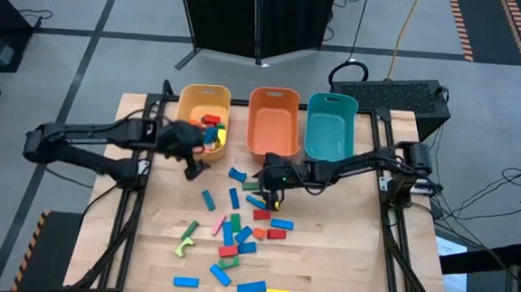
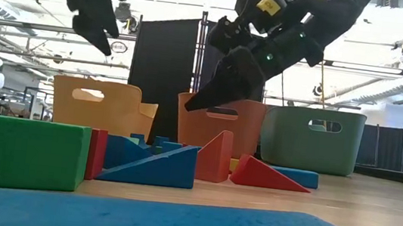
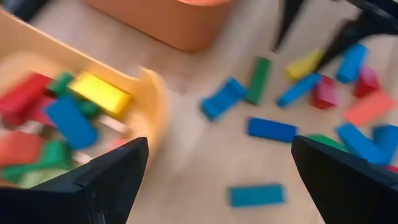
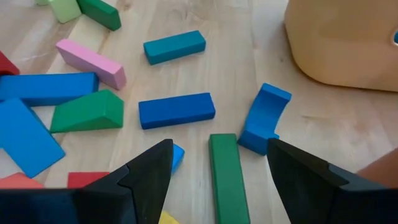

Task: Sort blocks by size
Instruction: Put the light green arch block into the yellow bin

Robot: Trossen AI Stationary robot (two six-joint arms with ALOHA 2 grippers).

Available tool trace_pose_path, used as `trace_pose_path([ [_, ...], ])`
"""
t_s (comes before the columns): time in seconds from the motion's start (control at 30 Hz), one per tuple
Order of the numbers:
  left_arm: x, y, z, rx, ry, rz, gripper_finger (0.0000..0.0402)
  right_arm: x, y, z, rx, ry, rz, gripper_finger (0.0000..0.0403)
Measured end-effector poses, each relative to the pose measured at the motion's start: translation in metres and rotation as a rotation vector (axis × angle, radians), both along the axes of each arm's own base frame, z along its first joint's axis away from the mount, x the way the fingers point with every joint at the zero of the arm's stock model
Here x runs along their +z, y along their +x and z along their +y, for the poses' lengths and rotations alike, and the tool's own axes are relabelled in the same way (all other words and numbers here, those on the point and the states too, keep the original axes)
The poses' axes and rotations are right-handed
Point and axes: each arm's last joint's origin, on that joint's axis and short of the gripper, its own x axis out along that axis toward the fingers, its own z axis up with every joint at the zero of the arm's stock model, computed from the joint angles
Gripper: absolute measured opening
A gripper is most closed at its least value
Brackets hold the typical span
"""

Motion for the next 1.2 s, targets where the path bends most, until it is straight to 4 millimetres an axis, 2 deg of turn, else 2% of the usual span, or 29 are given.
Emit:
trace_pose_path([
  [0.37,-0.016,0.009,-0.07,-0.013,-0.185,0.082,0.0396,0.001,0.001,0.0,0.019,-0.018,-0.011,0.0247],
  [0.57,-0.03,0.012,-0.1,0.034,-0.265,0.157,0.0396,0.007,0.005,-0.009,0.039,-0.083,-0.033,0.0247],
  [0.77,-0.047,0.014,-0.126,0.149,-0.365,0.253,0.0396,0.018,0.011,-0.021,0.049,-0.147,-0.068,0.0247],
  [1.03,-0.069,0.009,-0.165,0.322,-0.559,0.438,0.0396,0.022,0.012,-0.036,0.047,-0.21,-0.087,0.0247],
  [1.2,-0.078,0.009,-0.186,0.377,-0.624,0.445,0.0396,0.022,0.011,-0.043,0.032,-0.222,-0.094,0.0247],
])
